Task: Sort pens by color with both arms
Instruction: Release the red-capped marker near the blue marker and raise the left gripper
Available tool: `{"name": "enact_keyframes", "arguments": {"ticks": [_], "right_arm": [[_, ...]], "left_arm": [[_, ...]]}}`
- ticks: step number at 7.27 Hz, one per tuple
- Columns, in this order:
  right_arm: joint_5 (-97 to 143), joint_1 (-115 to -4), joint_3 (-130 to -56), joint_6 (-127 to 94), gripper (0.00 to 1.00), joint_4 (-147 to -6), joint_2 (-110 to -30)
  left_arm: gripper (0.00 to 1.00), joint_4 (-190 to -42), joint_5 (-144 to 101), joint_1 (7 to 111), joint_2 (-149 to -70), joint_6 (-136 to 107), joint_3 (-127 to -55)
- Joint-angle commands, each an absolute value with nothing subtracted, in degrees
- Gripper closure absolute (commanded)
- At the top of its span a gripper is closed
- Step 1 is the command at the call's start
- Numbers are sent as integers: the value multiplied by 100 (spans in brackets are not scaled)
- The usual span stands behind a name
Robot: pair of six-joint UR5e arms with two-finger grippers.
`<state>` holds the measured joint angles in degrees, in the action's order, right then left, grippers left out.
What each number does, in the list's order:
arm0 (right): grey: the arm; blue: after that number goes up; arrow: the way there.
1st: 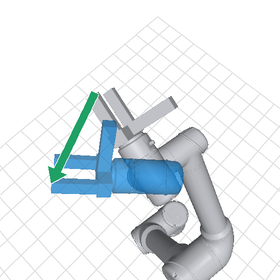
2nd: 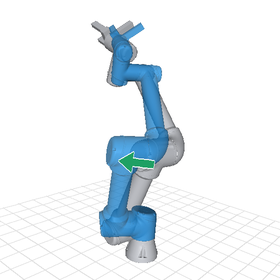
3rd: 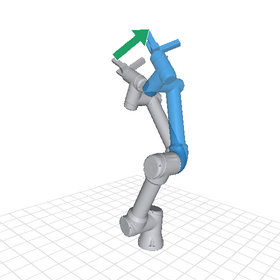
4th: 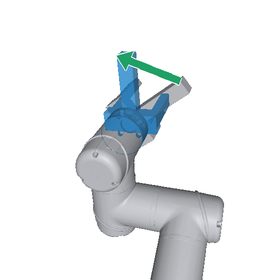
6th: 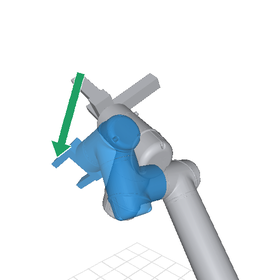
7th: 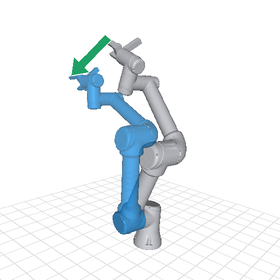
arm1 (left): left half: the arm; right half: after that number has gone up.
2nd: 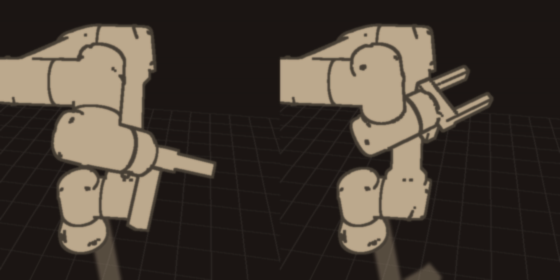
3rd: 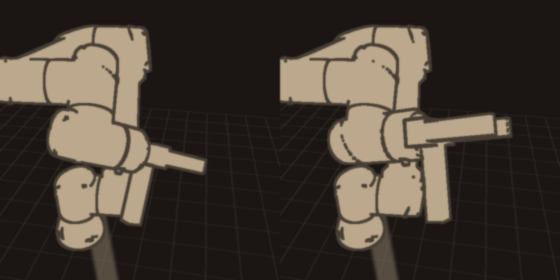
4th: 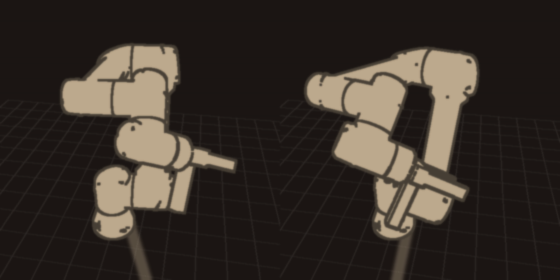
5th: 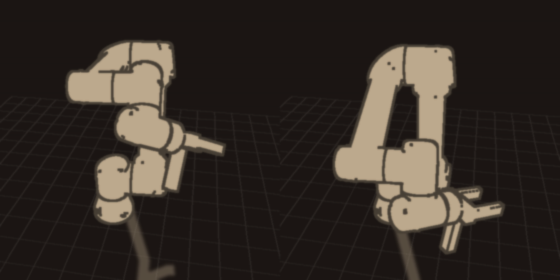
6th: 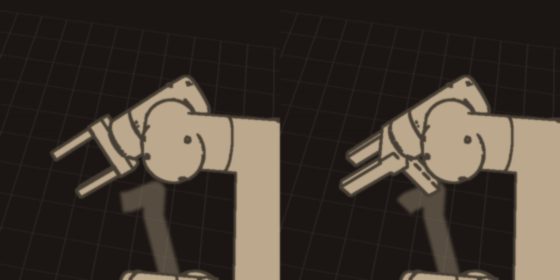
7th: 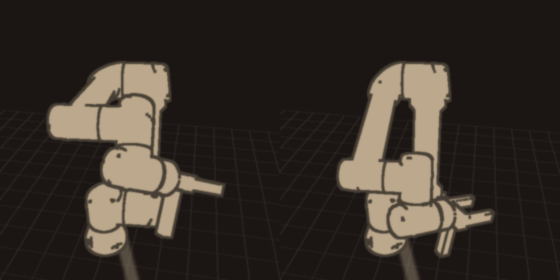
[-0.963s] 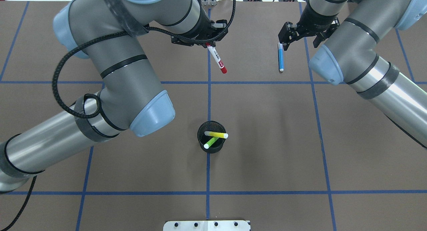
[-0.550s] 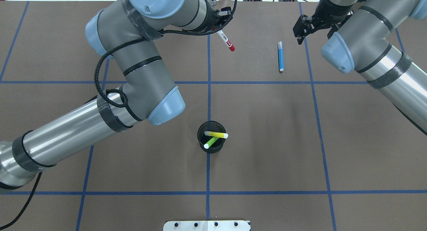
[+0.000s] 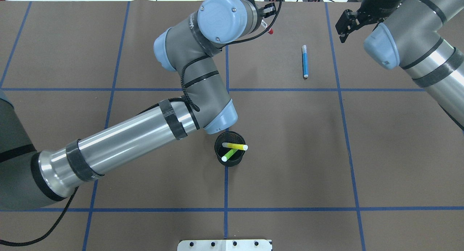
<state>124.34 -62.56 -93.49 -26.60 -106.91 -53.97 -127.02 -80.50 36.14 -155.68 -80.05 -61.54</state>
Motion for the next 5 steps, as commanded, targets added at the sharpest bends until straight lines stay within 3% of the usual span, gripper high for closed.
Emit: {"name": "enact_keyframes", "arguments": {"ticks": [1,5], "right_arm": [[12498,-6275,-9352,-2646,1,-10679,-5440],[12489,-6267,-9343,-2654,1,-10644,-5520]], "left_arm": [[100,-13173,-7753,3446,-16056,-8007,-5014],[100,-13411,-6988,2998,-16699,-7998,-3720]]}}
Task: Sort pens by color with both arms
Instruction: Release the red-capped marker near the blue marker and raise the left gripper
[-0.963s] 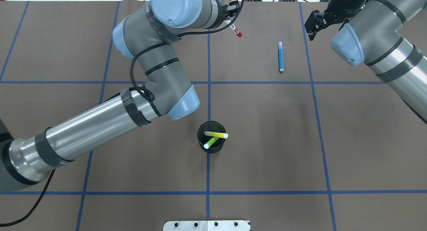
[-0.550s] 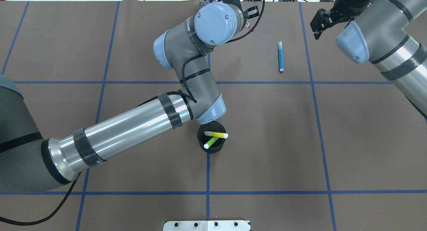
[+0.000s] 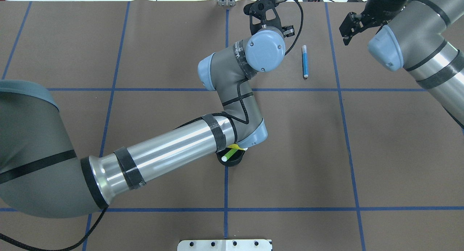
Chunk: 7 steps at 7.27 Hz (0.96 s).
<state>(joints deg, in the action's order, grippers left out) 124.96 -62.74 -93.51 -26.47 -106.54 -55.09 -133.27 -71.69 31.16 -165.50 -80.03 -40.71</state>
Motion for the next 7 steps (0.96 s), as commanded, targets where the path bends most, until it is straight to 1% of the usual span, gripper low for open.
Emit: {"name": "enact_keyframes", "arguments": {"ticks": [1,2,5,6,7], "right_arm": [[12489,-6267,-9325,-2663,1,-10635,-5520],[12489,-6258,-9325,-2672,1,-10635,-5511],[12489,-6240,-9334,-2698,1,-10617,-5502],[12489,-6232,-9334,-2716,1,-10617,-5502],[12481,-6223,-9334,-2725,1,-10608,-5493]], "left_arm": [[100,-13421,-6926,2945,-16717,-7998,-3596],[100,-13430,-6830,2918,-16891,-7998,-3308],[100,-13500,-6707,2918,-16937,-8007,-3199],[80,-13509,-6706,2918,-16937,-8007,-3173],[36,-13500,-6715,2918,-16937,-7998,-3173]]}}
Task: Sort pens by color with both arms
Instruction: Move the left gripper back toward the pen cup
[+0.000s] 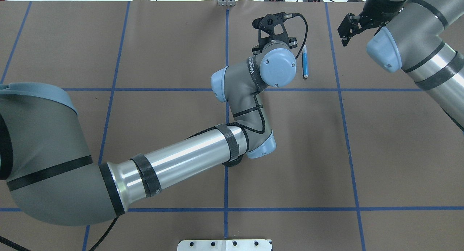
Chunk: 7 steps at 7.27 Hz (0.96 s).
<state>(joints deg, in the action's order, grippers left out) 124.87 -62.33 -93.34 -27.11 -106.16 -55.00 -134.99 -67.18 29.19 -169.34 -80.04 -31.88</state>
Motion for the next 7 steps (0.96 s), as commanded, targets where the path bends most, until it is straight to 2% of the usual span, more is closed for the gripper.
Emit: {"name": "enact_keyframes", "arguments": {"ticks": [1,5,7], "right_arm": [[12480,-6223,-9334,-2725,1,-10608,-5493],[12472,-6196,-9334,-2733,1,-10608,-5493],[12472,-6188,-9343,-2786,1,-10608,-5449]], "left_arm": [[0,-13500,-6732,2909,-16937,-7998,-3173],[0,-13509,-6846,2865,-16972,-7963,-3339],[0,-13456,-7233,2900,-16963,-7683,-3768]]}}
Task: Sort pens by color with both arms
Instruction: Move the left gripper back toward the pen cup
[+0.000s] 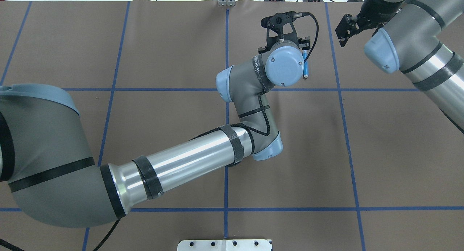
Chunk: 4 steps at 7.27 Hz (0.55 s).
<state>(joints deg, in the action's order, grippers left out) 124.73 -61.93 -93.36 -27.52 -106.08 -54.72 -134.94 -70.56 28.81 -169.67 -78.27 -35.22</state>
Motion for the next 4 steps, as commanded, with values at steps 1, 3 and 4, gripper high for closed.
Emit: {"name": "enact_keyframes", "arguments": {"ticks": [1,3,4], "right_arm": [[12480,-6187,-9343,-2838,1,-10608,-5441],[12480,-6187,-9360,-2874,1,-10600,-5432],[12559,-6196,-9395,-2874,1,-10600,-5432]], "left_arm": [[0,-13386,-7547,2970,-16963,-7586,-3962],[0,-12005,-8500,3320,-16815,-7375,-5057],[0,-11606,-8908,3470,-16605,-7183,-5541]]}}
